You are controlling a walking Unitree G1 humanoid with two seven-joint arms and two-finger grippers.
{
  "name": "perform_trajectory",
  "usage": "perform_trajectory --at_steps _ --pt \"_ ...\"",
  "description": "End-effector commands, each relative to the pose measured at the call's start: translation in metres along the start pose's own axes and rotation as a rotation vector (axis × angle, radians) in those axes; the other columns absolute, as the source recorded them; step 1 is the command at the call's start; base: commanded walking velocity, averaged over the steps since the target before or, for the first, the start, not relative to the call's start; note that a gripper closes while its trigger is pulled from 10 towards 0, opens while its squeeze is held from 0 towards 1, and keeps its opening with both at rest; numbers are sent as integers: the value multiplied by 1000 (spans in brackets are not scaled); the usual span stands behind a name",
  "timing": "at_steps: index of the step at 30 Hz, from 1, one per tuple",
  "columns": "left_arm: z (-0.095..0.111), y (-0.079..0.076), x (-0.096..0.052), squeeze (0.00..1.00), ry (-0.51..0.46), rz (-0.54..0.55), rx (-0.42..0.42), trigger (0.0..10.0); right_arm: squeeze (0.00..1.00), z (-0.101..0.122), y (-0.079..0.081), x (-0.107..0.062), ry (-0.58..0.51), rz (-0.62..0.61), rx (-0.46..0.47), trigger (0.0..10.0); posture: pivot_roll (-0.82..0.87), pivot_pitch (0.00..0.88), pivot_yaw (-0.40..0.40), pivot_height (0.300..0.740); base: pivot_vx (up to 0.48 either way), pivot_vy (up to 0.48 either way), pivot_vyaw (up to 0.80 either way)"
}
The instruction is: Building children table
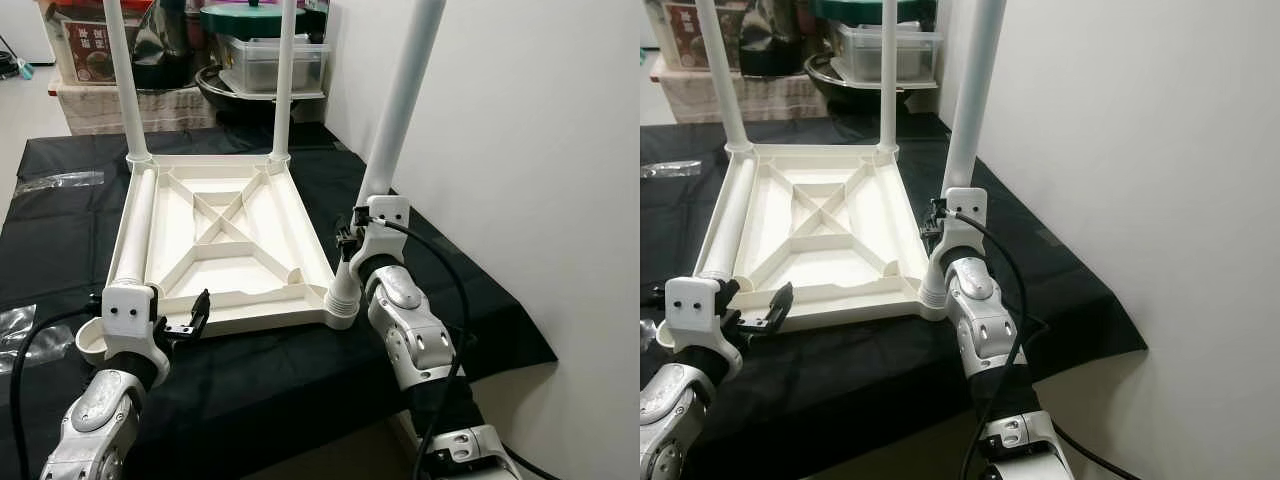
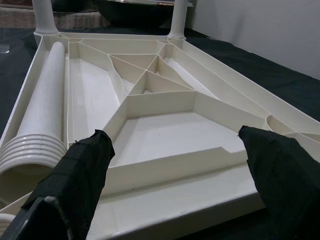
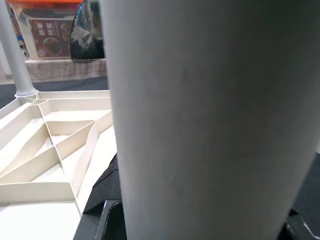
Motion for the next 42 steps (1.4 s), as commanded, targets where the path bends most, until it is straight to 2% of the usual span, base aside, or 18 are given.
perform_trajectory --at_steps 1,10,11,12,13,14,20,28,32,35,39,40,42 --pt "-3 -4 -1 0 4 -11 -6 10000 0 -26 -9 -4 105 -32 6 10000 77 0 -118 740 0 0 0" --pt "-3 -4 -1 0 5 -13 -6 10000 0 -20 -7 -5 74 -23 22 10000 77 0 -116 740 0 0 0" --pt "-3 -4 -1 0 5 -13 -6 10000 392 -19 -6 -5 69 -21 28 10000 77 0 -116 740 0 0 0" --pt "-3 -4 -1 0 5 -13 -6 10000 392 -19 -6 -6 66 -20 31 10000 77 0 -116 740 0 0 0" --pt "-3 -4 -1 0 5 -14 -6 10000 741 -17 -6 -6 58 -23 30 10000 77 0 -116 740 0 0 0" --pt "-3 -4 -1 0 6 -14 -5 10000 1000 -14 -6 -6 42 -21 38 10000 77 0 -116 740 0 0 0" --pt "-4 -4 -1 0 8 -17 -6 10000 1000 10 1 -7 -53 12 57 10000 75 0 -112 740 0 0 0" --pt "-4 -5 0 0 9 -24 -7 10000 1000 29 10 -12 -108 66 68 10000 73 0 -109 740 0 0 0" --pt "-4 -5 0 0 10 -24 -7 10000 1000 30 10 -12 -110 68 67 10000 73 0 -109 740 0 0 0" --pt "-4 -6 0 0 8 -30 -9 10000 1000 33 10 -10 -108 131 51 10000 70 0 -106 740 0 0 0" --pt "-4 -6 0 0 8 -32 -11 10000 1000 31 -1 -1 -55 207 1 10000 71 0 -107 740 0 0 0" --pt "-5 -6 0 0 8 -33 -11 10000 773 32 -2 1 -53 219 -6 10000 70 0 -106 740 0 0 0" --pt "-5 -6 0 0 9 -33 -12 10000 773 32 -3 2 -52 226 -10 10000 70 0 -106 740 0 0 0"
Point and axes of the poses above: a point about 5 cm out from each wrist's last joint towards the gripper, its own x axis pointing out of the wrist towards the gripper, its own z axis along the axis of the wrist's last joint, y = z × x, the point moved 5 cm from there along x, pointing out of the wrist towards the gripper, and after that the axes turned 6 degrees about x, right-handed, at the moved point
